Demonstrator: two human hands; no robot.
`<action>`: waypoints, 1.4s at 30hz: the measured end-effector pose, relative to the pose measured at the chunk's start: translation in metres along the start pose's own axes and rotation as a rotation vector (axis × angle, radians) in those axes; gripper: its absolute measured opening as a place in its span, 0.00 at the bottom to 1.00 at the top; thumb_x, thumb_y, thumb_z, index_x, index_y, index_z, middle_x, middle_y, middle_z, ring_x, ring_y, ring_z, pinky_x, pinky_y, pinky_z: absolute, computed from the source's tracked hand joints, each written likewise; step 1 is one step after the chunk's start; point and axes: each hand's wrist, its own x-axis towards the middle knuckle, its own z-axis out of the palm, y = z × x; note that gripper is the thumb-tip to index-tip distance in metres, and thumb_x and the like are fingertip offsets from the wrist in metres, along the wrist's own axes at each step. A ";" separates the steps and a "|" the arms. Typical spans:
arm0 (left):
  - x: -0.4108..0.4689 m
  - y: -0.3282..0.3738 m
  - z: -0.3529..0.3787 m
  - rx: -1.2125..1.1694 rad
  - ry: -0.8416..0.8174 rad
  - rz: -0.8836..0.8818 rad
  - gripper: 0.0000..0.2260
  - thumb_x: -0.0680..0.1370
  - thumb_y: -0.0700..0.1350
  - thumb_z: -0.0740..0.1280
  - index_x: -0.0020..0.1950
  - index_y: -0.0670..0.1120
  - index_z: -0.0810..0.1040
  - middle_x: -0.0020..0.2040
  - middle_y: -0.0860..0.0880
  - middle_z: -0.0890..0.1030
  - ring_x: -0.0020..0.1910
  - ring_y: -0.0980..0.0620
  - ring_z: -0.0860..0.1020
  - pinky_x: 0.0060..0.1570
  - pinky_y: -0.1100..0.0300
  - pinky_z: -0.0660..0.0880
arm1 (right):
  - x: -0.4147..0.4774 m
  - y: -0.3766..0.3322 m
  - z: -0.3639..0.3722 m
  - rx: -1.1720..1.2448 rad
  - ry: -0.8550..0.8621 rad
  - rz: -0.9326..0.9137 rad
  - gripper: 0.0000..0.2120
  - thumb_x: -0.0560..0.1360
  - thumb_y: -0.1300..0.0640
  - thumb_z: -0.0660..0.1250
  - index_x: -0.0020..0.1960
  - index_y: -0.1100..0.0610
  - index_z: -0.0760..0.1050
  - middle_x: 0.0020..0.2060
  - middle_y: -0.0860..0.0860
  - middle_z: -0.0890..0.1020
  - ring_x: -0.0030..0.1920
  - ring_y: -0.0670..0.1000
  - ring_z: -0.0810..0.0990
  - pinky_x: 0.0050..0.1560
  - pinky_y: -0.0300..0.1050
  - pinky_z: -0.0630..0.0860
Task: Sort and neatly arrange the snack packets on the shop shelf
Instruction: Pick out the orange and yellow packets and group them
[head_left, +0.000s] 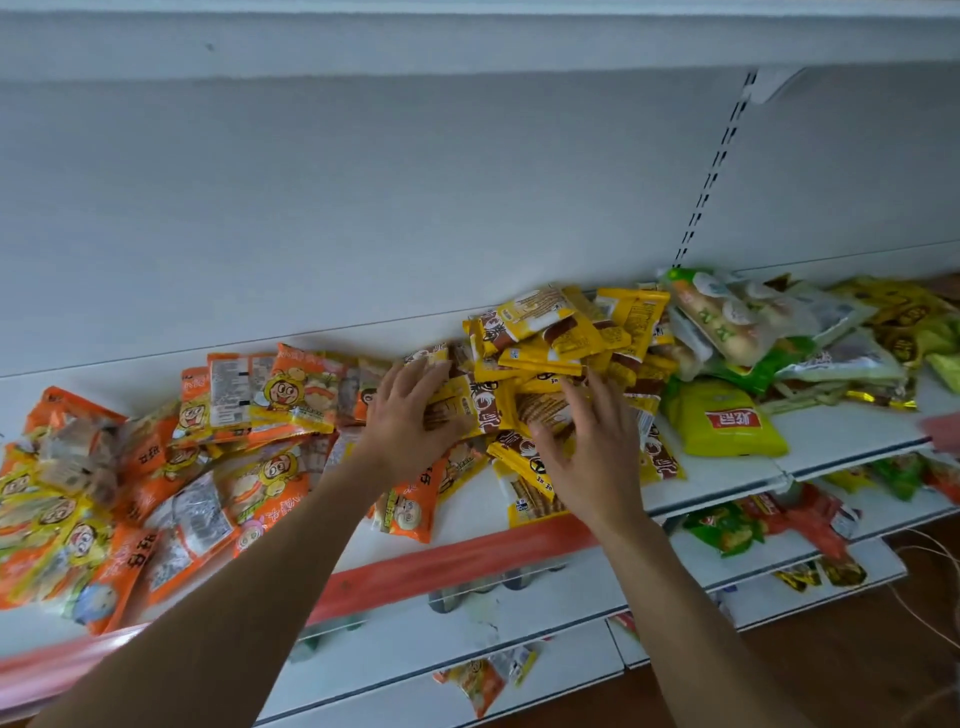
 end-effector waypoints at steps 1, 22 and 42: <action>0.003 -0.001 0.002 0.051 -0.023 0.000 0.37 0.75 0.68 0.62 0.79 0.58 0.53 0.80 0.53 0.50 0.79 0.48 0.44 0.75 0.47 0.42 | -0.002 0.004 0.004 -0.030 -0.020 -0.002 0.29 0.78 0.41 0.63 0.74 0.55 0.67 0.77 0.57 0.60 0.78 0.59 0.53 0.75 0.61 0.52; 0.034 0.059 0.063 -0.149 0.256 -0.089 0.45 0.71 0.73 0.60 0.79 0.59 0.39 0.81 0.50 0.44 0.79 0.46 0.44 0.73 0.40 0.46 | -0.002 0.023 0.028 -0.073 0.022 0.034 0.28 0.75 0.38 0.62 0.69 0.52 0.72 0.76 0.53 0.64 0.77 0.59 0.55 0.75 0.62 0.51; 0.056 0.097 0.101 -0.087 0.166 -0.059 0.40 0.71 0.77 0.51 0.77 0.63 0.43 0.80 0.51 0.44 0.78 0.46 0.39 0.72 0.39 0.36 | 0.017 0.071 0.017 -0.158 0.006 0.062 0.31 0.75 0.36 0.58 0.74 0.49 0.65 0.77 0.50 0.60 0.78 0.59 0.51 0.76 0.61 0.46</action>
